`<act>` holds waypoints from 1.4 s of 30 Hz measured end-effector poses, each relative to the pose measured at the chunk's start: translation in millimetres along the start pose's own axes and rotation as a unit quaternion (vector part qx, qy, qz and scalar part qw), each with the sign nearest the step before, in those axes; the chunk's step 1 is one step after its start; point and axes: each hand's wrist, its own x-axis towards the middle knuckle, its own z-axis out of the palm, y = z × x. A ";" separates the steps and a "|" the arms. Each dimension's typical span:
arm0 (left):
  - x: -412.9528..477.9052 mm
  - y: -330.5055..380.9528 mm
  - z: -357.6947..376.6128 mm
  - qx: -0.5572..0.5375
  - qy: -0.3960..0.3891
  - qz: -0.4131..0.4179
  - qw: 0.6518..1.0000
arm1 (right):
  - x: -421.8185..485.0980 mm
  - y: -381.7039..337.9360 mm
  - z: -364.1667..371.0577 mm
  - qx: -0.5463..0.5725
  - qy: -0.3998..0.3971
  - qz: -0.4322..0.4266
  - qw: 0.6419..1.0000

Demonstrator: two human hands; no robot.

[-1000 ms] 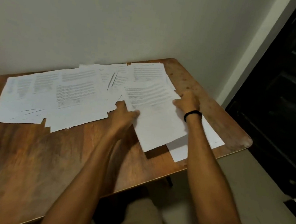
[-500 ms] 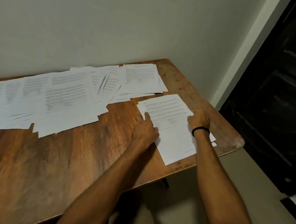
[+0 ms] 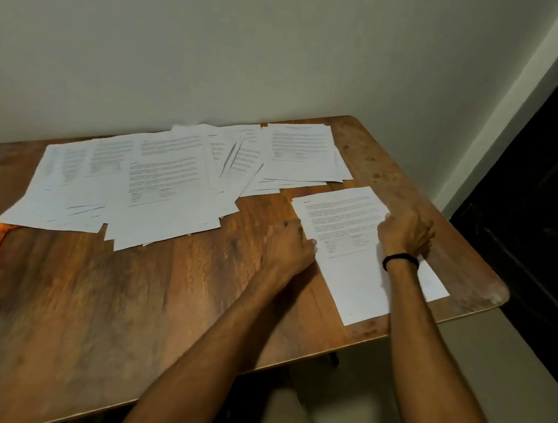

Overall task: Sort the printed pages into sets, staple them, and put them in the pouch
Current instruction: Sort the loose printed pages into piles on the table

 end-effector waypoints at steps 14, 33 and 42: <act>17.8 -171.0 -158.3 0.092 0.124 -0.224 0.962 | -138.4 -199.2 130.6 0.095 -0.348 -0.184 0.914; -2.0 -201.1 -191.8 -0.116 0.256 -0.232 0.931 | -159.2 -216.2 153.9 0.305 -0.444 -0.024 0.842; -13.9 -182.2 -204.3 -0.235 0.281 -0.156 0.917 | -146.1 -175.6 122.0 0.384 -0.495 -0.009 0.780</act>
